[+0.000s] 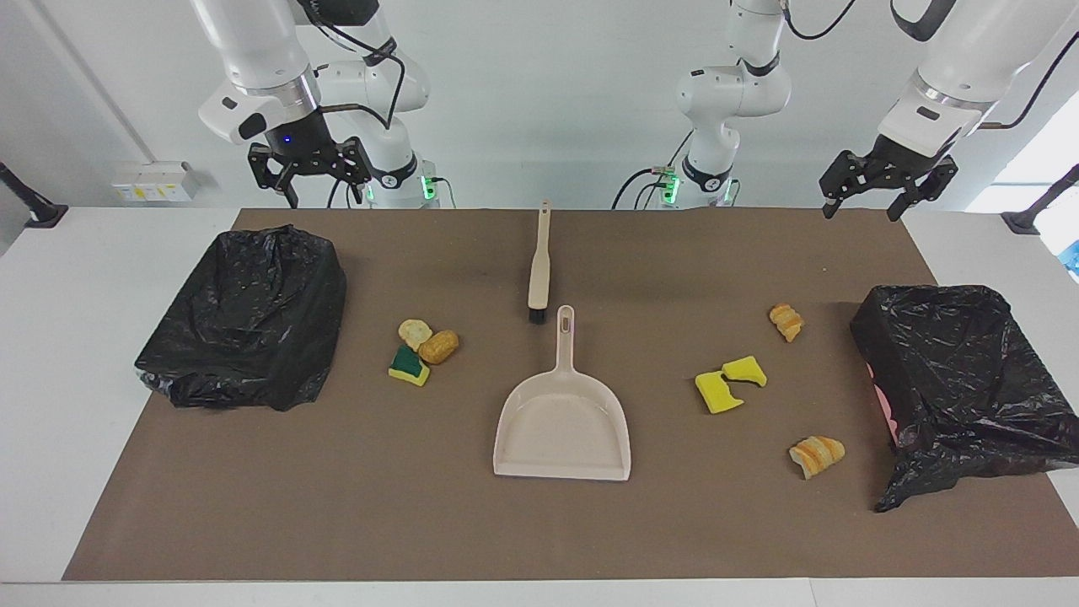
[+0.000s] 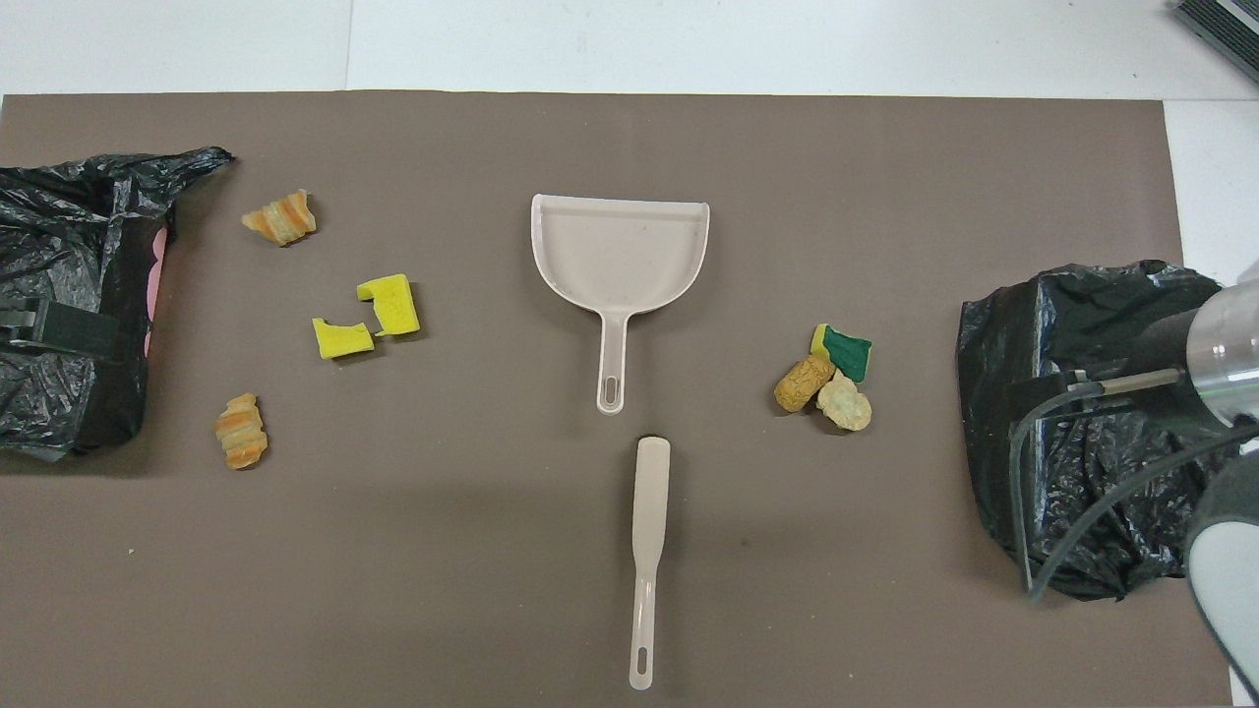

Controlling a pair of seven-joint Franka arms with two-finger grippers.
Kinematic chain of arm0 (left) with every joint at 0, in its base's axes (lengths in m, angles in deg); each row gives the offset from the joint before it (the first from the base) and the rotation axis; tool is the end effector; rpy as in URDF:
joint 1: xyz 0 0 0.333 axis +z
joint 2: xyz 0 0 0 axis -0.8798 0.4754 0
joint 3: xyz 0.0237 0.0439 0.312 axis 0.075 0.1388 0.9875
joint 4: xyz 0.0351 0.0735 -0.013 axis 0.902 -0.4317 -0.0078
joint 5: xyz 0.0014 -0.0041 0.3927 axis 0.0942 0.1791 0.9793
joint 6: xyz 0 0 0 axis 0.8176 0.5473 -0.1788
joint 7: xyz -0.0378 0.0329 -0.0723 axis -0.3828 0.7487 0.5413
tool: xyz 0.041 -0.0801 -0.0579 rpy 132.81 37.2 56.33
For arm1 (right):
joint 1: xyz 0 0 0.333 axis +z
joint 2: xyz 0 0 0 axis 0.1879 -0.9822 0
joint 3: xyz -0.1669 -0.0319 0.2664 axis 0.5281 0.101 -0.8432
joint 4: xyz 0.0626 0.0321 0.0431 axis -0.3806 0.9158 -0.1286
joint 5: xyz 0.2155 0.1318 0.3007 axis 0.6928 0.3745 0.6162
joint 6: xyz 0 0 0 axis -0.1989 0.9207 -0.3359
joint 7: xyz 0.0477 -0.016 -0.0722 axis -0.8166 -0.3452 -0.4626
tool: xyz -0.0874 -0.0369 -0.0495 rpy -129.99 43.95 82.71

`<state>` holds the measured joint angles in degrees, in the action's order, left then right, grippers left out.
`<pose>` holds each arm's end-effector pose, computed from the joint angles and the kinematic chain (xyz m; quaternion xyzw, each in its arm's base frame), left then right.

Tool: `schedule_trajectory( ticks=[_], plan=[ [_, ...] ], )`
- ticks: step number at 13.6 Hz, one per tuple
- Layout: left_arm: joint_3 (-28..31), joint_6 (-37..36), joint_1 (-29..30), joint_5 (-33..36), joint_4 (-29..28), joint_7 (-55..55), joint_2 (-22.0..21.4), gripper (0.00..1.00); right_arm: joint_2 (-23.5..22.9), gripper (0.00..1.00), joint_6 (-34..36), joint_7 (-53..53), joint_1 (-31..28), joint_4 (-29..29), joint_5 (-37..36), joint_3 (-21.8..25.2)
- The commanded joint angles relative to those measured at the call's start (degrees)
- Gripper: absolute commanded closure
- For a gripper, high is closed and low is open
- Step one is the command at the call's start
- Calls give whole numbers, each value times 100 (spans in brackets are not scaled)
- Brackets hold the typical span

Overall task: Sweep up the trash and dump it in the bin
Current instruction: 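Reach the right gripper toward the beige dustpan handle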

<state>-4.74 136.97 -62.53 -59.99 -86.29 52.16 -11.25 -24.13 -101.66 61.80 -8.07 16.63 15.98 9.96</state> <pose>0.5348 -0.0270 0.6478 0.9981 -0.0607 -0.0073 0.0009 0.5034 0.0615 0.6203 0.9988 0.0483 -0.0118 0.0046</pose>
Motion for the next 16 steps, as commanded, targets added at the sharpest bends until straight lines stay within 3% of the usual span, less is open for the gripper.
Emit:
schedule_trajectory(
  ticks=[1,7,9,12,14,16],
  plan=[
    [-30,8,65,8,-120,-34,-99,0,-118,0,-241,386,276,84,163,10],
    [-30,8,65,16,-120,-34,-99,0,-1004,0,-1119,1482,767,-310,707,10],
    [-30,17,65,16,-120,-34,-99,0,-1575,0,-1252,1931,1014,-670,681,2],
    [-39,-79,48,8,-24,-51,-134,0,-2392,0,-2102,2819,1672,-988,655,10],
    [-100,7,-49,-123,-163,-34,-240,0,-2806,0,-2709,2962,1867,-989,663,10],
    [-100,278,-407,-501,-766,-78,-388,0,-3123,0,-3114,3032,2043,-1015,646,10]
  ],
)
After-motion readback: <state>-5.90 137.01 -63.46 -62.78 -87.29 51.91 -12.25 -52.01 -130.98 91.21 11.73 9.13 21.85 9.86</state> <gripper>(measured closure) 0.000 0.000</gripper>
